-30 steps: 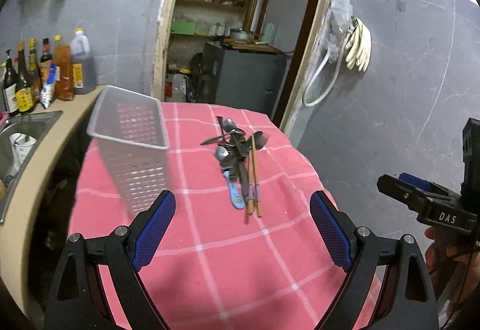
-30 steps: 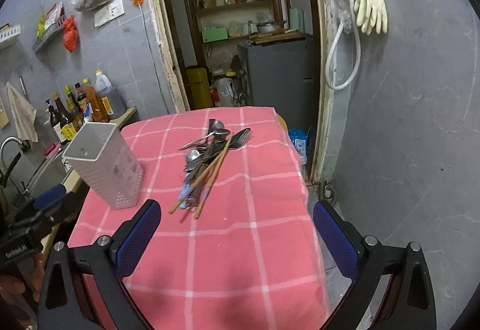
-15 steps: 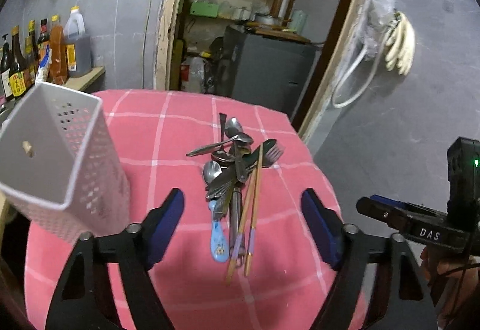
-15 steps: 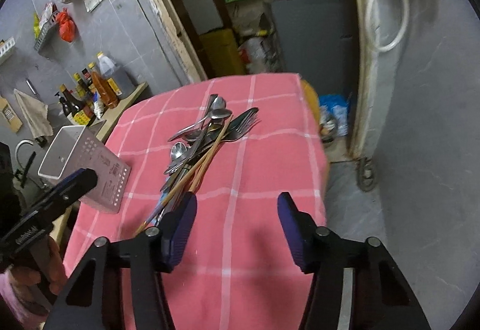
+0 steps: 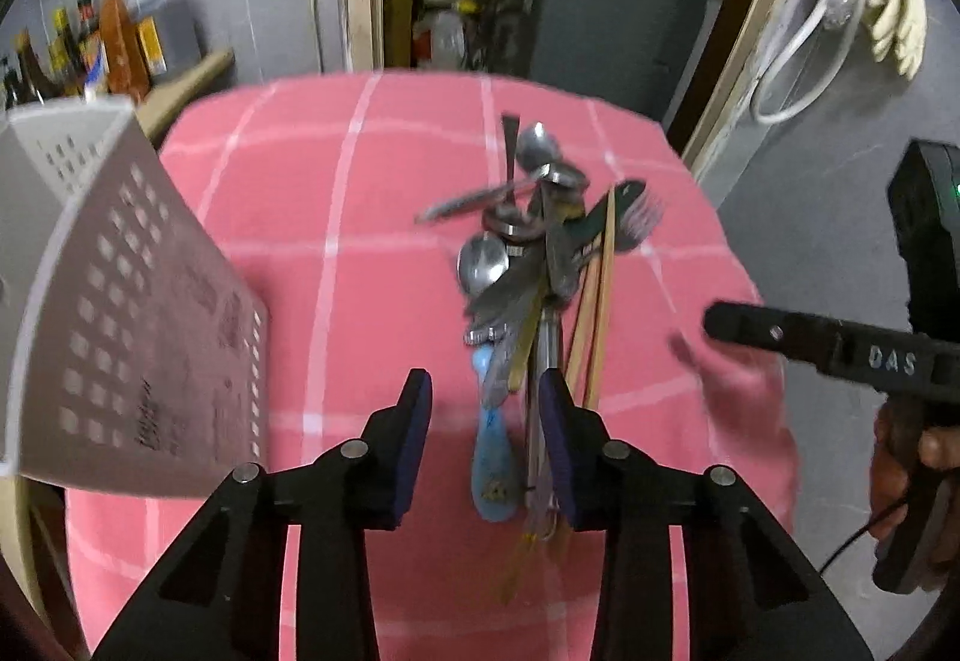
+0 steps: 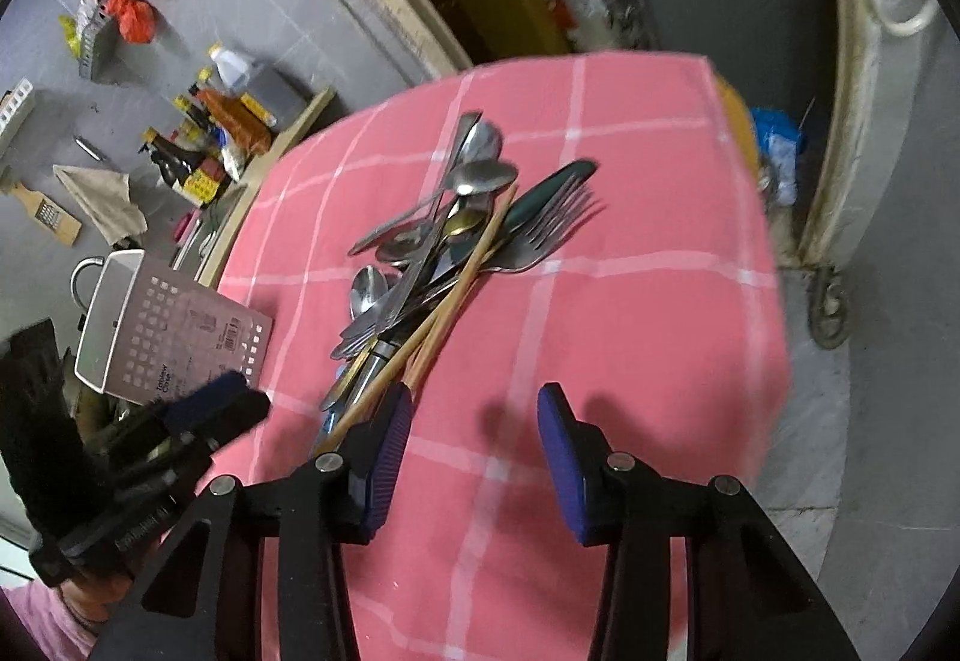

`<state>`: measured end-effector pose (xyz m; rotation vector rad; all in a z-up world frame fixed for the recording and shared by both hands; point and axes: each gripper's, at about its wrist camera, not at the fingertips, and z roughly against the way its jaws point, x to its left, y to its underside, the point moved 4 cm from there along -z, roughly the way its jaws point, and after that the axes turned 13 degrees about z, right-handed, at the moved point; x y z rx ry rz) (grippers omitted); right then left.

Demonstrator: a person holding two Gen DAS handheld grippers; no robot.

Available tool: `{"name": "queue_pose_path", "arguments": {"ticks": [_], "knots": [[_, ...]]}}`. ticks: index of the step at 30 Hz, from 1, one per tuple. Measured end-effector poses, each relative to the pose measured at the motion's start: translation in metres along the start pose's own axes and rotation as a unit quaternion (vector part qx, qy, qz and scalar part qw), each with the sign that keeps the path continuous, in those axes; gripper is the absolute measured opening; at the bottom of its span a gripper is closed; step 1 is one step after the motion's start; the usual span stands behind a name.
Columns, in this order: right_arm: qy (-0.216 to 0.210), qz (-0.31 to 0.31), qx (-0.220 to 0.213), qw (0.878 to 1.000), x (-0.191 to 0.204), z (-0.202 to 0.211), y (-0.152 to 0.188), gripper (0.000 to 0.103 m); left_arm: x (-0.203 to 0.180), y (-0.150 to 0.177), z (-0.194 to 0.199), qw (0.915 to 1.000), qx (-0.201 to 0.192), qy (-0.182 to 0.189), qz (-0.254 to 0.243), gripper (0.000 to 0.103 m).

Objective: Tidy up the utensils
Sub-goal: 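Move both tools down toward the pile of utensils, then close the right tool on a wooden chopstick while the left tool grasps the blue-handled spoon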

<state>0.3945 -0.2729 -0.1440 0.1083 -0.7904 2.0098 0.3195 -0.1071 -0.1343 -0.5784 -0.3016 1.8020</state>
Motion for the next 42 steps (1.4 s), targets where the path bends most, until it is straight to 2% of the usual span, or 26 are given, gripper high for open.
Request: {"name": "queue_pose_path", "arguments": {"ticks": [6, 12, 18, 23, 26, 27, 28, 30, 35, 40, 41, 42], "knots": [[-0.019, -0.030, 0.034, 0.999, 0.001, -0.031, -0.014, 0.039, 0.005, 0.008, -0.027, 0.9983, 0.057, -0.015, -0.004, 0.023], [-0.012, -0.059, 0.060, 0.996, 0.004, -0.052, -0.029, 0.036, 0.014, 0.009, -0.045, 0.9950, 0.099, 0.008, 0.006, 0.023], [0.029, -0.068, 0.094, 0.993, 0.003, -0.073, -0.042, 0.036, 0.015, 0.005, -0.051, 0.9928, 0.116, 0.027, 0.007, 0.023], [0.080, -0.033, 0.136, 0.987, 0.011, -0.088, -0.054, 0.036, 0.014, 0.003, -0.052, 0.9915, 0.125, 0.034, 0.005, 0.023], [0.108, -0.002, 0.155, 0.982, 0.014, -0.091, -0.052, 0.023, 0.013, 0.005, -0.051, 0.9904, 0.134, 0.035, -0.004, 0.023], [0.112, 0.003, 0.156, 0.981, 0.014, -0.091, -0.050, 0.022, 0.012, 0.004, -0.051, 0.9900, 0.136, 0.035, -0.007, 0.023], [0.109, 0.003, 0.156, 0.982, 0.013, -0.090, -0.049, 0.021, 0.011, 0.004, -0.051, 0.9896, 0.139, 0.035, -0.010, 0.023], [0.101, -0.004, 0.158, 0.982, 0.012, -0.088, -0.044, 0.011, 0.007, 0.003, -0.054, 0.9887, 0.145, 0.033, -0.019, 0.022], [0.066, -0.033, 0.154, 0.985, 0.005, -0.079, -0.028, 0.009, -0.001, 0.000, -0.064, 0.9868, 0.155, 0.026, -0.036, 0.021], [0.059, -0.050, 0.148, 0.986, 0.003, -0.069, -0.016, 0.009, -0.009, -0.013, -0.079, 0.9853, 0.167, 0.027, -0.023, 0.021], [0.061, -0.050, 0.149, 0.986, 0.004, -0.069, -0.016, 0.009, -0.010, -0.013, -0.080, 0.9854, 0.166, 0.024, -0.027, 0.019], [0.064, -0.047, 0.149, 0.986, 0.005, -0.069, -0.017, 0.009, -0.010, -0.012, -0.081, 0.9861, 0.163, 0.014, -0.031, 0.008]]}}
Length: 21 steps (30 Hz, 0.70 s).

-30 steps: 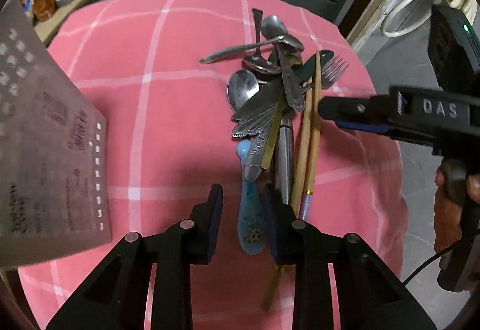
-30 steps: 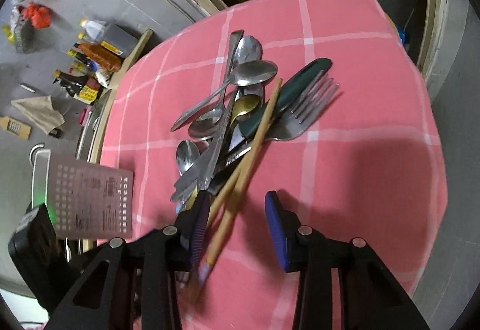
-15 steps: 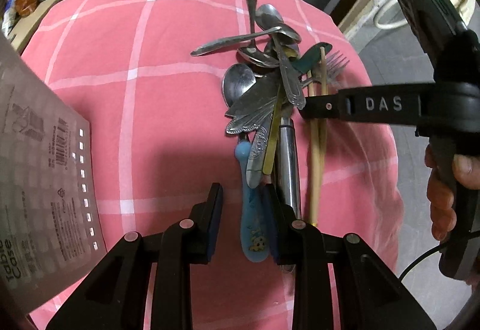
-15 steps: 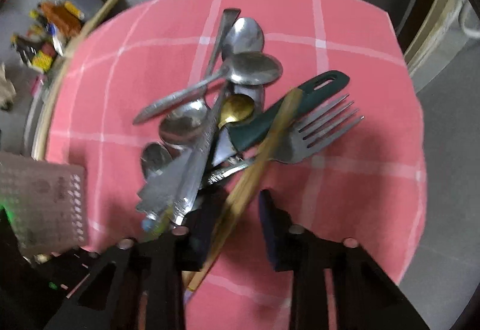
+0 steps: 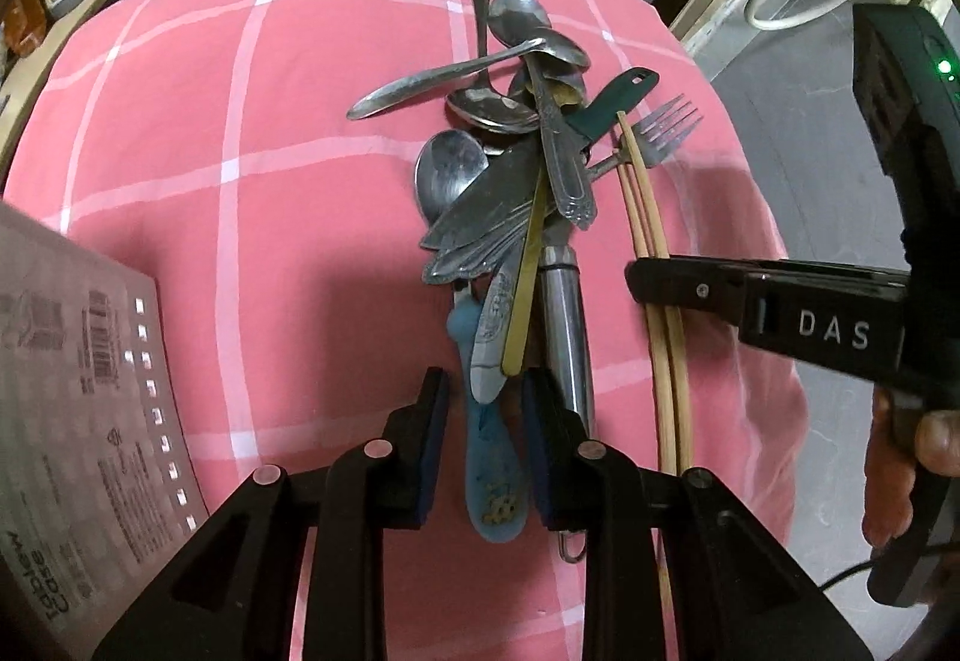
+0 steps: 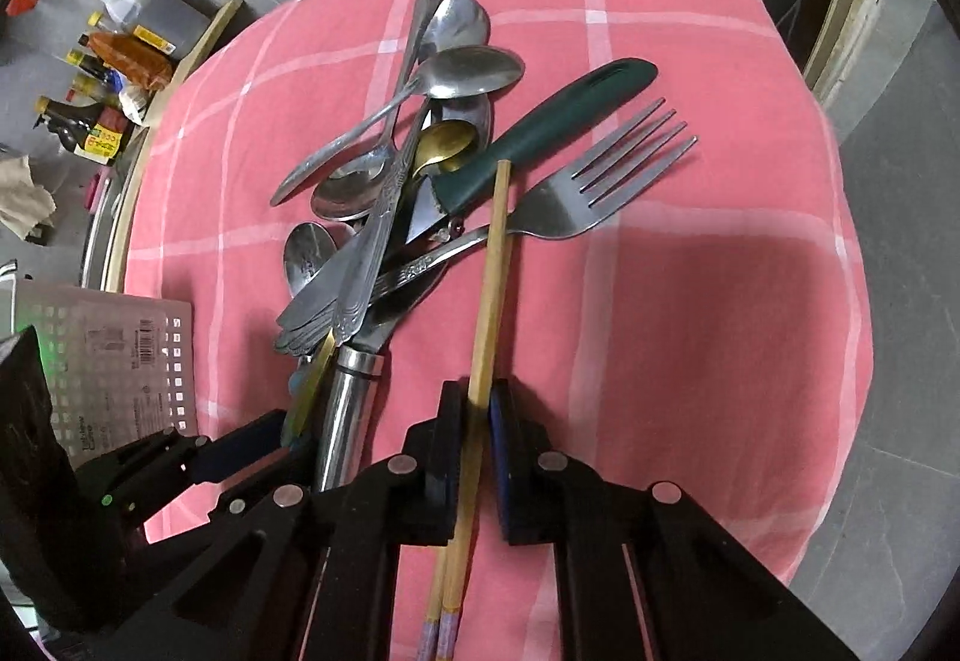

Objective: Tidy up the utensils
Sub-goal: 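Close the right tool on a wooden chopstick while the left tool grasps the blue-handled spoon, then pull the chopstick out with the right tool while the left tool draws the blue-handled spoon free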

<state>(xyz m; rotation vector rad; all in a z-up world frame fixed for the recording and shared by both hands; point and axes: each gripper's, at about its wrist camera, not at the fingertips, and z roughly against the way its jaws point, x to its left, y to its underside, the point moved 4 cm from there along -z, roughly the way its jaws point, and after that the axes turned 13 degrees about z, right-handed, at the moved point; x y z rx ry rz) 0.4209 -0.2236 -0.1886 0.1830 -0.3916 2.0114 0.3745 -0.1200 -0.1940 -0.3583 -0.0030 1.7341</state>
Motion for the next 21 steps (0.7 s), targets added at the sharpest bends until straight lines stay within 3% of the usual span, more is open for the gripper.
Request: {"name": "queue_pose_path", "arguments": {"ticks": [6, 14, 18, 21], "knots": [[-0.012, -0.015, -0.004, 1.000, 0.003, 0.000, 0.007, 0.008, 0.009, 0.011, 0.002, 0.9992, 0.023, 0.026, 0.021, 0.007], [-0.020, 0.010, 0.023, 0.999, 0.015, 0.005, 0.044, 0.008, 0.025, 0.052, 0.011, 0.9964, 0.060, 0.044, 0.041, 0.007], [-0.001, 0.022, 0.038, 0.999, 0.020, 0.004, 0.041, 0.008, 0.020, 0.049, 0.010, 0.9953, 0.075, 0.046, 0.039, 0.007], [0.016, 0.032, 0.064, 0.997, 0.025, 0.001, 0.032, 0.008, 0.018, 0.044, 0.007, 0.9929, 0.108, 0.044, 0.025, 0.008]]}}
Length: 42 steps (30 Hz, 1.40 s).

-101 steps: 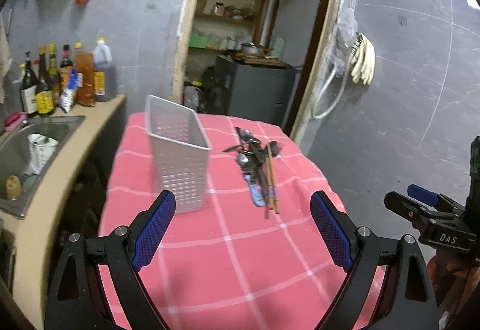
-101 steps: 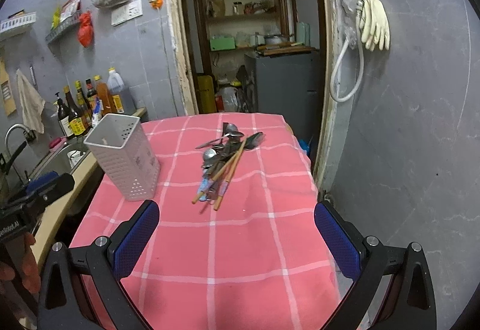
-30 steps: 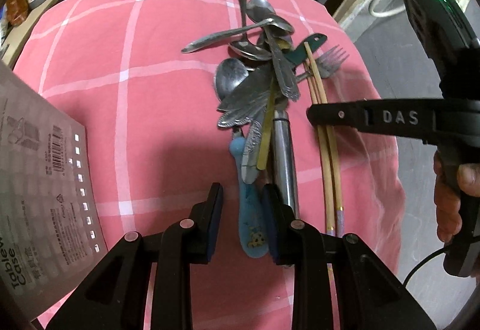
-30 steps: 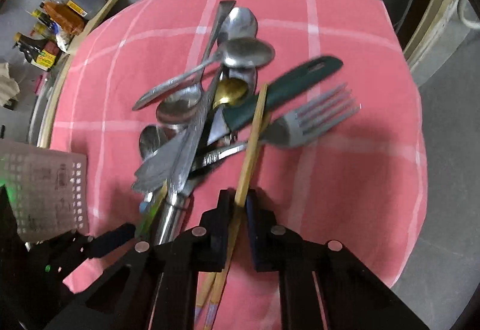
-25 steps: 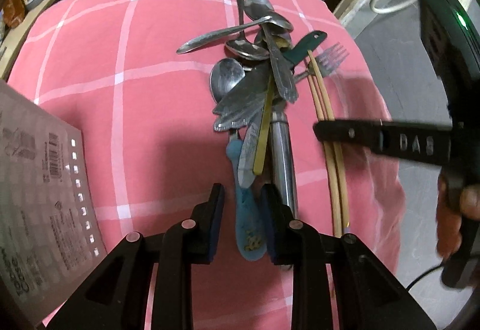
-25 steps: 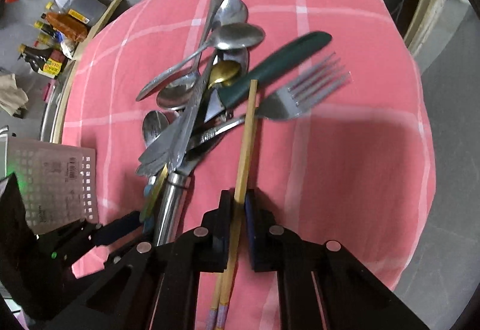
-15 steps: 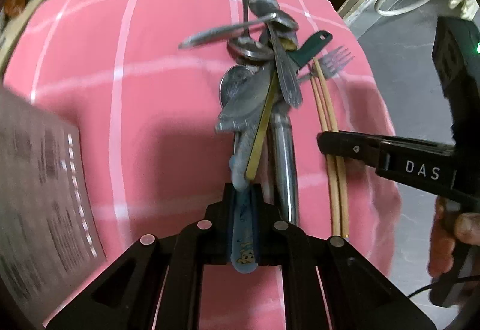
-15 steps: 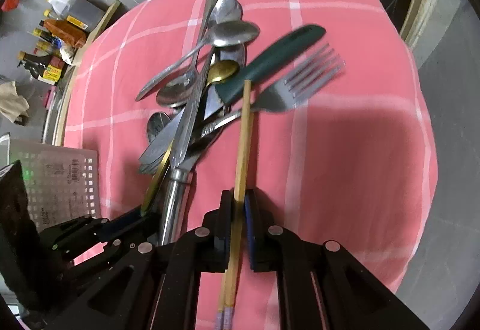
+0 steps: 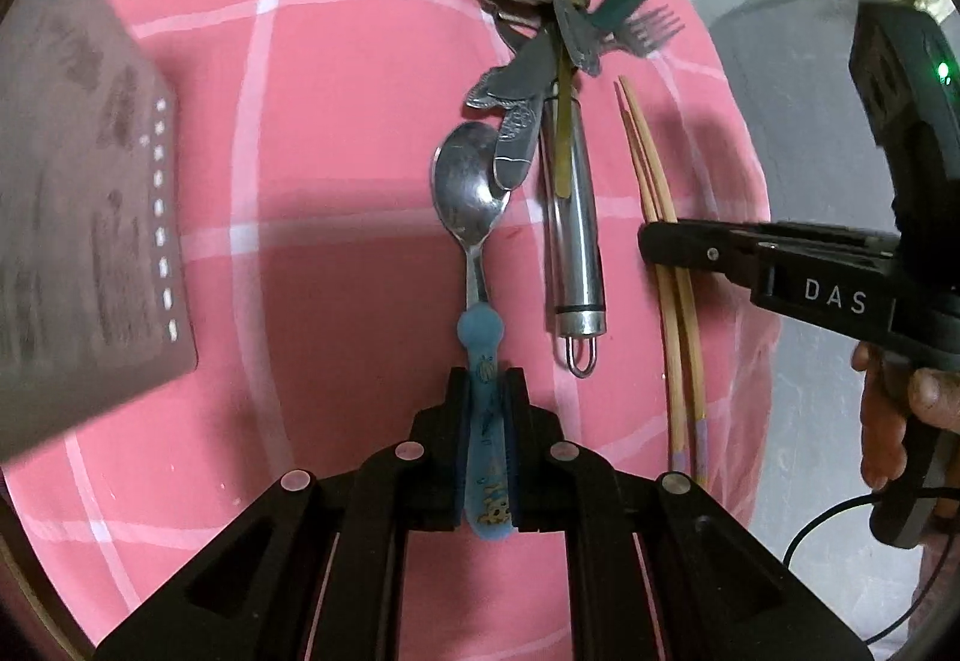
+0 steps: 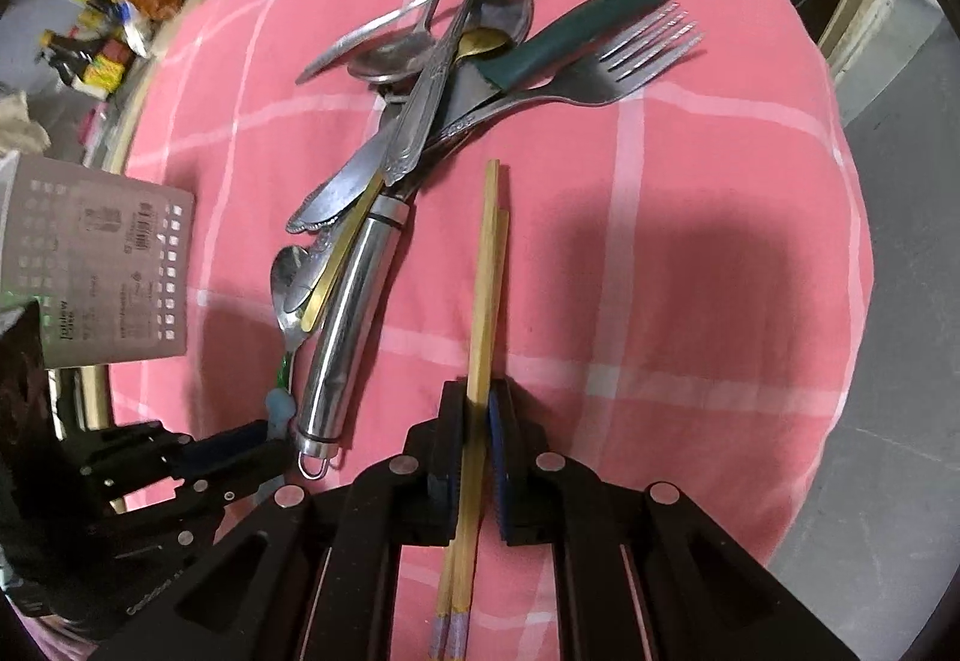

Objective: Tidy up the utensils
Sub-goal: 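Pull the chopstick out with the right tool while the left tool draws the blue-handled spoon free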

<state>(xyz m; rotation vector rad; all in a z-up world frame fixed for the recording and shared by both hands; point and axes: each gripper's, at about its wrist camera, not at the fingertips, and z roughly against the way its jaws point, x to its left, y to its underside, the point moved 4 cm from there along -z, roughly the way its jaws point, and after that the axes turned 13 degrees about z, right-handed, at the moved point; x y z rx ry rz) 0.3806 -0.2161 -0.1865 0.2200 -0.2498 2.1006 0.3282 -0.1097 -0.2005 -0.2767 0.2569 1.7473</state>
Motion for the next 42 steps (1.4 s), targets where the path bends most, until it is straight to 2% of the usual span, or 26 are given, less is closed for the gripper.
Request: {"name": "queue_pose_path", "arguments": {"ticks": [7, 10, 13, 15, 16, 17, 20, 27, 31, 33, 36, 42], "knots": [[0.027, 0.013, 0.036, 0.999, 0.006, -0.002, -0.012, 0.009, -0.004, -0.010, -0.006, 0.9993, 0.036, -0.003, 0.000, 0.008], [0.053, 0.029, 0.035, 0.998, 0.014, -0.001, -0.014, 0.009, -0.001, -0.007, 0.000, 0.9995, 0.032, -0.001, -0.001, 0.008], [0.071, 0.033, 0.009, 0.997, 0.022, 0.001, -0.011, 0.009, 0.000, -0.002, 0.006, 0.9998, 0.008, -0.004, -0.019, 0.008], [0.048, 0.015, -0.022, 0.998, 0.021, 0.005, -0.003, 0.007, -0.005, 0.005, 0.008, 0.9992, -0.022, -0.005, -0.033, 0.007], [0.015, -0.011, -0.036, 0.999, 0.017, 0.005, 0.003, 0.007, -0.004, 0.010, 0.009, 0.9987, -0.033, 0.000, -0.038, 0.007], [-0.007, -0.031, -0.049, 0.998, 0.015, 0.007, 0.011, 0.007, -0.004, 0.016, 0.010, 0.9984, -0.040, 0.014, -0.036, 0.007], [-0.039, -0.046, -0.076, 0.995, 0.015, 0.012, 0.035, 0.007, 0.001, 0.037, 0.011, 0.9969, -0.055, 0.048, -0.030, 0.006], [-0.080, -0.084, -0.111, 0.987, 0.024, 0.012, 0.083, 0.007, 0.009, 0.071, 0.014, 0.9946, -0.071, 0.075, -0.013, 0.006], [-0.102, -0.108, -0.137, 0.979, 0.025, 0.017, 0.096, 0.007, 0.011, 0.084, 0.022, 0.9919, -0.091, 0.088, -0.010, 0.005], [-0.098, -0.107, -0.147, 0.978, 0.027, 0.018, 0.099, 0.007, 0.018, 0.085, 0.027, 0.9909, -0.097, 0.092, -0.015, 0.005], [-0.091, -0.105, -0.151, 0.979, 0.033, 0.019, 0.104, 0.007, 0.017, 0.090, 0.014, 0.9946, -0.068, 0.077, -0.015, 0.005], [-0.090, -0.111, -0.138, 0.980, 0.031, 0.010, 0.105, 0.007, 0.015, 0.079, 0.011, 0.9957, -0.039, 0.084, -0.010, 0.005]]}}
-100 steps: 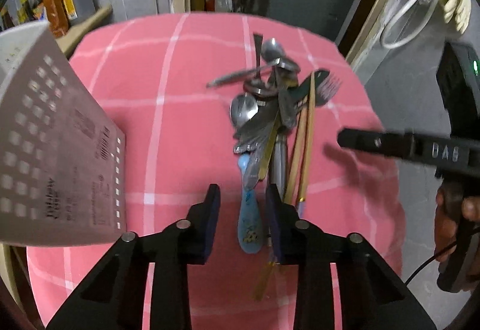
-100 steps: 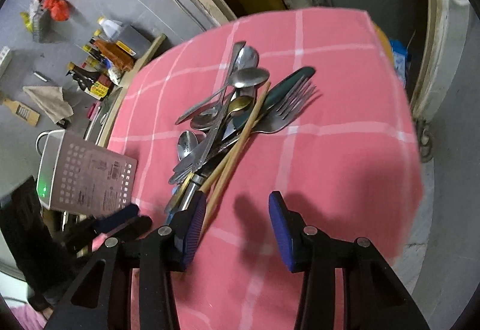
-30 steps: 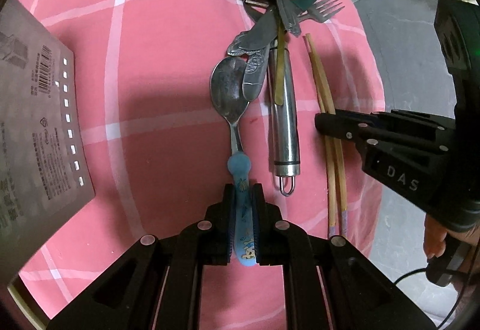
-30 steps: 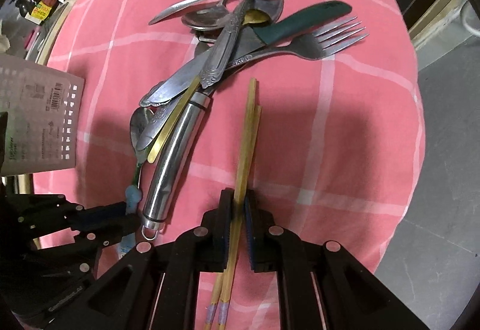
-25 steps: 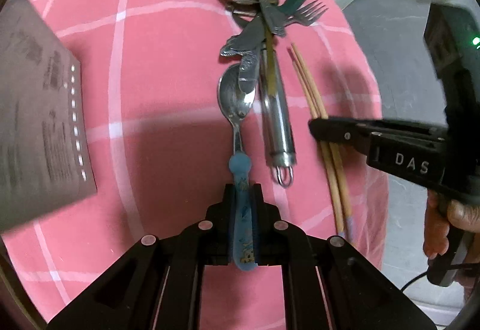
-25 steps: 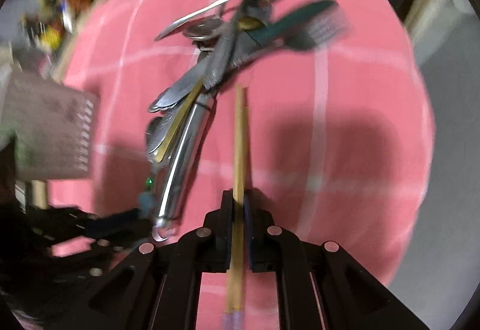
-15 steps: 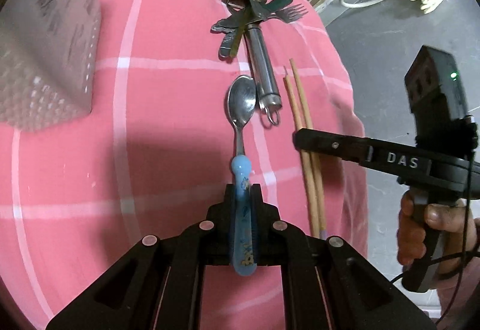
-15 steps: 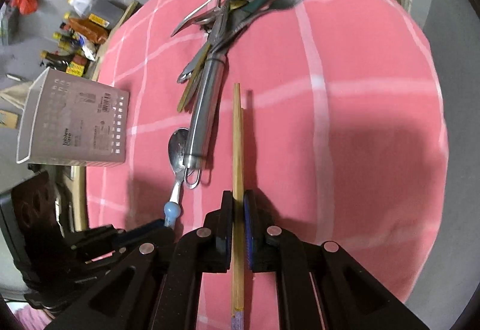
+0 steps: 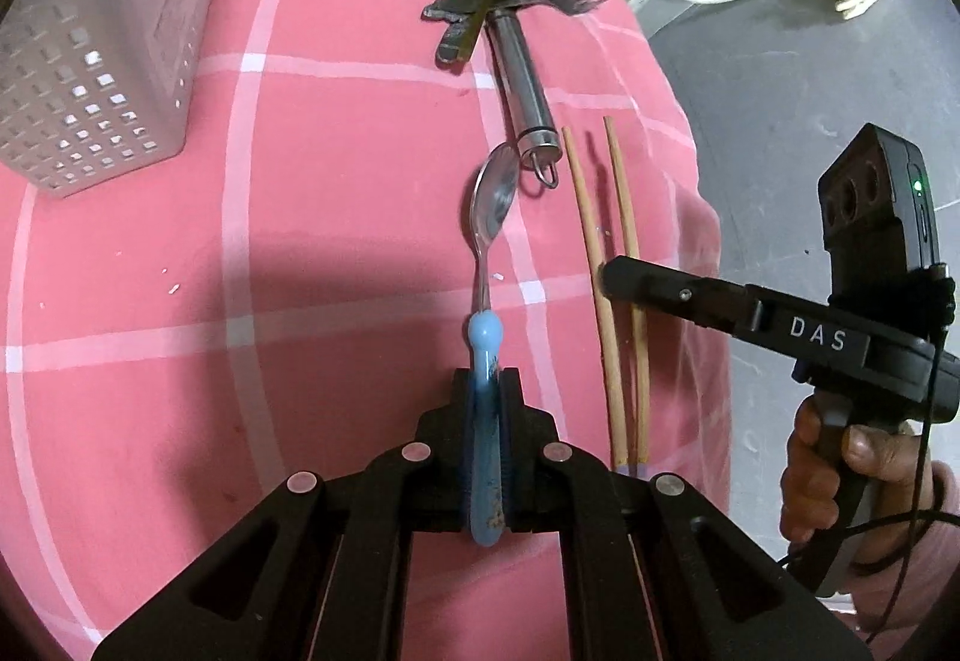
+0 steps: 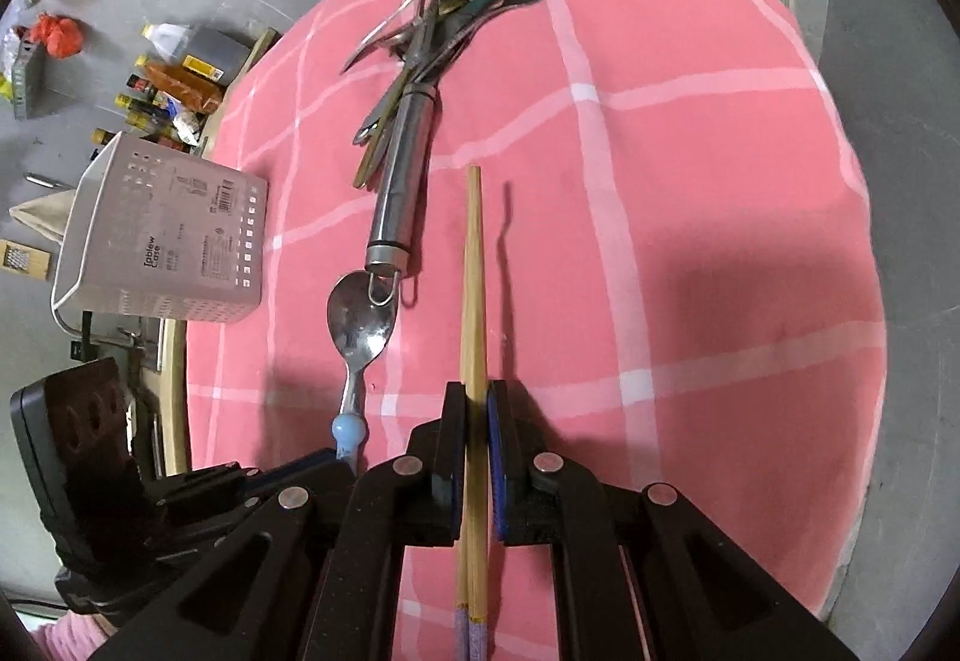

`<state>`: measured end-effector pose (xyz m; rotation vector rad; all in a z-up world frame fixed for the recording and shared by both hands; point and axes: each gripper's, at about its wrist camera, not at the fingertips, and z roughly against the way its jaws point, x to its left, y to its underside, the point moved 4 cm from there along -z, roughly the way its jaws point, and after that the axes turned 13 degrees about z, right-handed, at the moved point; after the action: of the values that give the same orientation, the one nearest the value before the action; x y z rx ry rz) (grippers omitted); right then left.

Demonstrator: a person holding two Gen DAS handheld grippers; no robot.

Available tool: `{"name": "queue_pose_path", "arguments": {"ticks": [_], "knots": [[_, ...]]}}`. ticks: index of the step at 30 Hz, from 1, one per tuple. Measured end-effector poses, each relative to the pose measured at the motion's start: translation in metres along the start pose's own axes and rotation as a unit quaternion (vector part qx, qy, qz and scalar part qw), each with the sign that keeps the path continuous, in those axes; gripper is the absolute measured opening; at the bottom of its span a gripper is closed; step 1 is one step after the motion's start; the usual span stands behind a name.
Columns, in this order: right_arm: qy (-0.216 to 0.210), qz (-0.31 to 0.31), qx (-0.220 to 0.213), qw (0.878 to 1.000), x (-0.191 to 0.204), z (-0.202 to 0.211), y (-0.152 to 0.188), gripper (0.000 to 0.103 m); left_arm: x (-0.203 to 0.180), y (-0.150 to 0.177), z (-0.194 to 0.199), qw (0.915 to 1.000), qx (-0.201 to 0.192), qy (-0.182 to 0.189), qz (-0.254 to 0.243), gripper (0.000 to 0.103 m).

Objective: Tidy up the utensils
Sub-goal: 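Pull the chopstick out with the right tool while the left tool draws the blue-handled spoon free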

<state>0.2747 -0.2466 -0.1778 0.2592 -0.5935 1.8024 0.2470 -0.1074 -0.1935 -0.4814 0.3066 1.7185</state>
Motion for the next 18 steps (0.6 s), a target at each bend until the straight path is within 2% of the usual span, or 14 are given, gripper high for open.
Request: {"name": "queue_pose_path", "arguments": {"ticks": [3, 7, 12, 18], "knots": [[0.009, 0.005, 0.017, 1.000, 0.002, -0.004, -0.004, 0.008, 0.000, -0.008, -0.001, 0.9997, 0.017, 0.011, 0.011, 0.006], [0.049, 0.025, 0.039, 0.998, 0.010, -0.008, -0.013, 0.009, -0.002, -0.015, -0.002, 0.9994, 0.033, -0.006, 0.002, 0.006], [0.104, 0.072, 0.069, 0.990, 0.022, -0.017, -0.026, 0.011, -0.005, -0.018, -0.004, 0.9987, 0.046, -0.015, -0.016, 0.006], [0.139, 0.091, 0.102, 0.981, 0.029, -0.026, -0.034, 0.012, -0.003, -0.023, -0.006, 0.9977, 0.062, -0.017, -0.020, 0.007]]}}
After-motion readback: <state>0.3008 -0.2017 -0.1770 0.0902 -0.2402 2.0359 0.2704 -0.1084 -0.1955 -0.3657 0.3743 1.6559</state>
